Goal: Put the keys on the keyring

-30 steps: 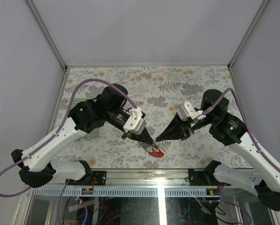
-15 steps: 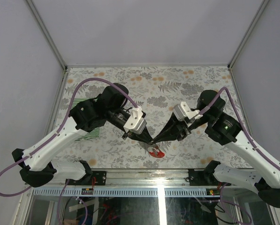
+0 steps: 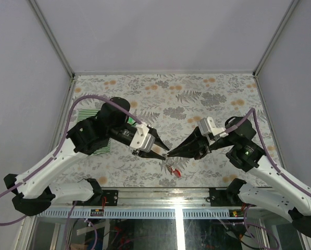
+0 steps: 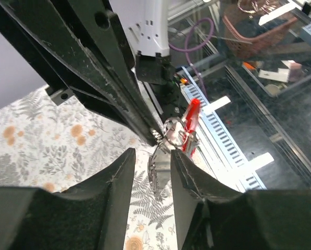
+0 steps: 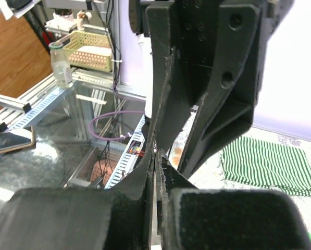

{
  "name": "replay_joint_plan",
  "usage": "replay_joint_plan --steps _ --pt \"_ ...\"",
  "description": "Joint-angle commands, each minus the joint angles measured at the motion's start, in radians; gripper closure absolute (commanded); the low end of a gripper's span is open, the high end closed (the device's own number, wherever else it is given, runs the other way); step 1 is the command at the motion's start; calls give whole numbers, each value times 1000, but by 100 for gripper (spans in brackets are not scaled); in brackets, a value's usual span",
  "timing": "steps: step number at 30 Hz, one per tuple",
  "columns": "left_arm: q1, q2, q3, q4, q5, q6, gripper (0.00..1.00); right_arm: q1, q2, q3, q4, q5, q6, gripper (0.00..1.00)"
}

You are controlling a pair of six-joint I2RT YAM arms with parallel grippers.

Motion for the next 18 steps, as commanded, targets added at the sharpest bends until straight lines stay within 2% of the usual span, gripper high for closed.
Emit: replay_joint_plan --steps 1,9,13,18 --pt "7 -87 -73 229 -76 -91 64 10 -49 -50 282 152 127 100" --pt "8 -216 -226 509 -177 -258 63 9 -85 -127 432 267 167 100" --pt "7 -248 -292 632 -214 -322 66 9 -82 -132 475 271 181 100" --pt "7 -261 -325 708 -229 -357 69 9 -75 -124 473 255 182 100"
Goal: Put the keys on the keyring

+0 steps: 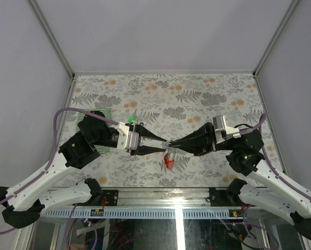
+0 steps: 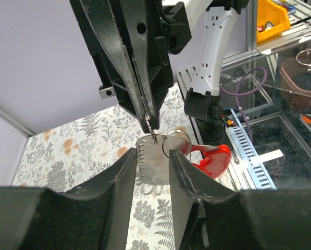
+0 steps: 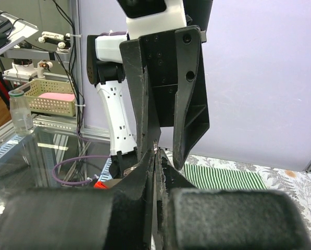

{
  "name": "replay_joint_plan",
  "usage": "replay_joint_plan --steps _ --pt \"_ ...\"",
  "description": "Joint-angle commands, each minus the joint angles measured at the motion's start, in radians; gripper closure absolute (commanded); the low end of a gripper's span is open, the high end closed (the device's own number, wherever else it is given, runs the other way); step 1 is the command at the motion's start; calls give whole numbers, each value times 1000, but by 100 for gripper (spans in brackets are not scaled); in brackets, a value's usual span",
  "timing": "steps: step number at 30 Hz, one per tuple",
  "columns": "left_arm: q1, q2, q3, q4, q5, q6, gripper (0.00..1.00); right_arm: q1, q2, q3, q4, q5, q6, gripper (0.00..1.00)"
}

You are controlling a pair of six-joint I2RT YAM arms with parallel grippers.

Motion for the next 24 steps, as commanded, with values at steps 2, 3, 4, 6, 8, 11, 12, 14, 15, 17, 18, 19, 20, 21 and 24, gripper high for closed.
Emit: replay_joint_plan --steps 2,3,4,6,8,11,12,14,15,17,18,19,20,21,24 --pt "7 -14 -17 180 -32 -67 70 7 -9 19 91 24 11 100" --pt "7 -13 -17 182 -29 -67 71 7 -10 19 85 22 7 100" --pt "7 -14 -17 187 -26 -68 71 7 -11 20 79 22 5 100" --pt "7 -15 -17 193 -20 -70 71 7 -12 22 69 21 -1 100" --pt "7 -16 -17 198 -10 -75 71 8 -14 24 60 22 -9 100" --pt "6 -12 -18 201 -4 -77 75 7 -14 26 60 20 -11 100" --pt "6 -12 -18 198 -4 -76 77 8 -14 27 63 19 -10 100" --pt "7 -8 -20 195 -4 -77 81 7 -14 28 65 16 -7 100" --pt "7 -7 -20 192 -4 -75 82 7 -14 29 67 17 -6 100" --pt "7 -5 -16 183 -6 -70 84 8 -15 28 71 17 -6 100" --pt "7 -4 -14 176 -6 -69 84 8 -17 28 72 18 -5 100" --pt "8 -2 -13 171 -7 -68 85 8 -17 29 72 18 -6 100" --pt "7 0 -12 166 -7 -68 88 8 -17 30 72 17 -6 100" --pt "7 3 -8 161 -8 -68 95 7 -18 30 72 15 -6 100" --pt "8 19 18 117 -15 -61 100 6 -18 34 61 8 -13 100"
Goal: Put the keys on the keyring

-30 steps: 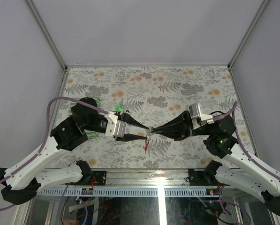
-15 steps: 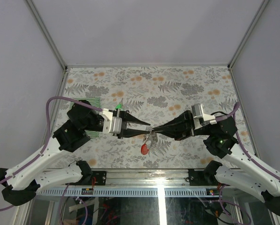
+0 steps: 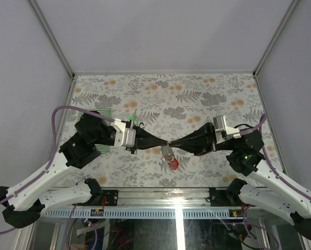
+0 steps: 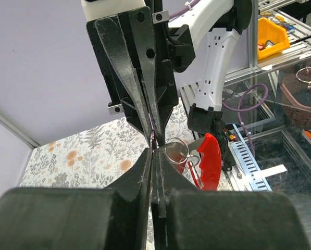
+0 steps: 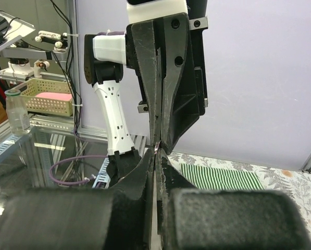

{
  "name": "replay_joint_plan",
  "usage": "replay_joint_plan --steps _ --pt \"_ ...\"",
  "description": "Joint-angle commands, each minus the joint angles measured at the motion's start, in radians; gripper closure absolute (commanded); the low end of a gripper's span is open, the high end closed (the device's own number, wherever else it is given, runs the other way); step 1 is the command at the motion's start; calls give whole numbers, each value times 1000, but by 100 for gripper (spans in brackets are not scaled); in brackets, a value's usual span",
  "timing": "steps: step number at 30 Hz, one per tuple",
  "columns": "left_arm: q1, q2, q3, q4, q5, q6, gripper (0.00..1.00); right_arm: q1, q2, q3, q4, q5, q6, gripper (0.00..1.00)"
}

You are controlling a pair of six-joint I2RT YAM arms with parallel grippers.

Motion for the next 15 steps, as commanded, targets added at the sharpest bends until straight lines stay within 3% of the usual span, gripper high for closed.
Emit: replay_joint_plan --steps 1,4,8,15 --pt "7 26 47 -38 -17 18 100 7 -18 38 40 -1 -20 99" --pt "8 60 121 -172 -29 66 100 8 -29 68 -89 4 -91 87" --pt "8 112 239 -374 -31 159 100 9 -46 122 -289 41 -207 78" --pt "7 165 347 -535 -35 236 100 8 -48 205 -495 107 -317 75"
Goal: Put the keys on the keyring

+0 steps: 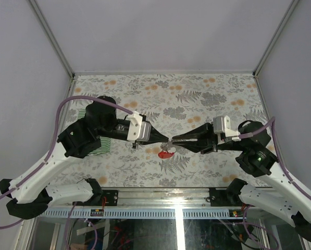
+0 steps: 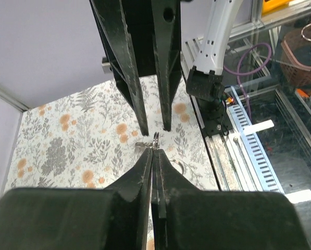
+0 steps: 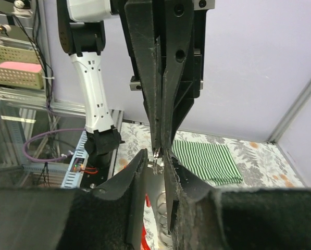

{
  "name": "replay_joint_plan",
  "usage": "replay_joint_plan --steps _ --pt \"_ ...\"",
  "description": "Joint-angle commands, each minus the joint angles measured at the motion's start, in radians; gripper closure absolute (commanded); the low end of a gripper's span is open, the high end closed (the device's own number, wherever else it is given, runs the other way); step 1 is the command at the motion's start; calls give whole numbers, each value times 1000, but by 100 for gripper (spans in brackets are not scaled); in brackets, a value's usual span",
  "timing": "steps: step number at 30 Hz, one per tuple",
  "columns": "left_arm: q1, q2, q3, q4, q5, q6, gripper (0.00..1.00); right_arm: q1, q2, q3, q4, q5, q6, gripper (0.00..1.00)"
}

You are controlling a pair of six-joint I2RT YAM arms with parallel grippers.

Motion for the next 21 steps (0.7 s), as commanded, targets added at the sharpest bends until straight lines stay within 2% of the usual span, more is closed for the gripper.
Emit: replay_joint_plan --steps 1,4,14,21 --pt "7 14 61 -117 -11 74 100 7 -9 73 -133 64 -94 76" --pt "8 21 66 -117 -9 77 100 7 -5 79 -148 60 -95 76" --pt "7 29 77 -118 -43 68 100 6 30 103 -187 25 -88 64" --pt "8 31 78 -118 -58 65 100 7 44 104 -187 51 -86 65"
